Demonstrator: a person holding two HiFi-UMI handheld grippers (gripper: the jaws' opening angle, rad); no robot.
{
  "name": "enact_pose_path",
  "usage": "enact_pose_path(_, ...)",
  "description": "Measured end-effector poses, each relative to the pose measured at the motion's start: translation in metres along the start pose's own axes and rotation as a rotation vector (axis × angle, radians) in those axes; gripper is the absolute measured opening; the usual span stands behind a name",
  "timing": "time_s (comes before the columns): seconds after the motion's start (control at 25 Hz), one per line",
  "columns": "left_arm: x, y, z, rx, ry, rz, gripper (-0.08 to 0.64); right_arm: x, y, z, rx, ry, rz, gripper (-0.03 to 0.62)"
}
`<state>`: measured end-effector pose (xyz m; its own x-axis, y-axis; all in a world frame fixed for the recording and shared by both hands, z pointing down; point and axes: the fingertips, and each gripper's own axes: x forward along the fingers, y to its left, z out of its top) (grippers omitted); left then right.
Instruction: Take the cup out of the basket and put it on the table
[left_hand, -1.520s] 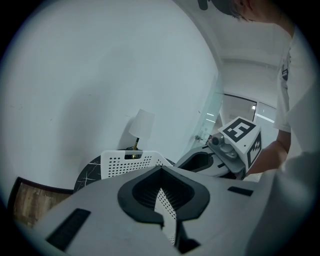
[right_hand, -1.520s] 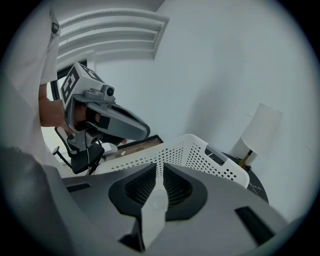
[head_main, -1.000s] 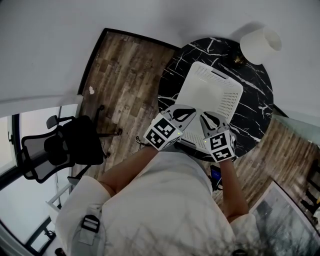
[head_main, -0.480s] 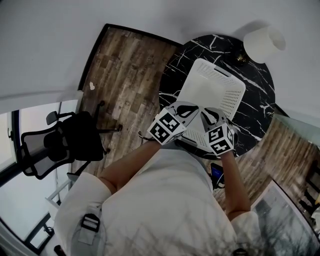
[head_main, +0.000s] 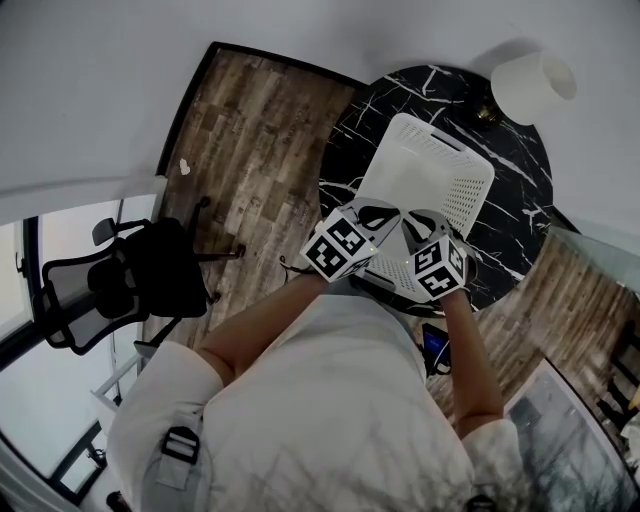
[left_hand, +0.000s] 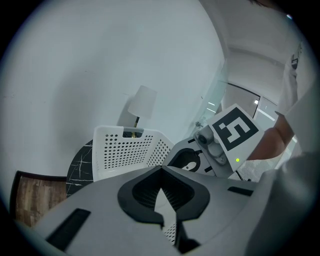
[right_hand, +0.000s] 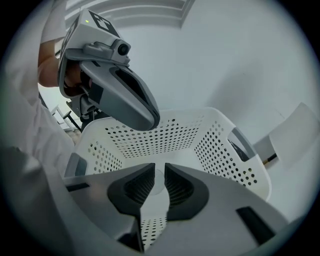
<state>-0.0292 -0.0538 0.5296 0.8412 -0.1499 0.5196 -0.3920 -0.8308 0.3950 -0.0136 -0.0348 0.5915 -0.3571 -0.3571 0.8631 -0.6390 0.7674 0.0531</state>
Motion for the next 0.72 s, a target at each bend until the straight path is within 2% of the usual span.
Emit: enact_pose_path(0.72,0.017,-0.001,-0.003,0.006,0.059,-0.006,0.006,0.031,-0.005,-0.022,-0.062,0.103,0.04,0.057)
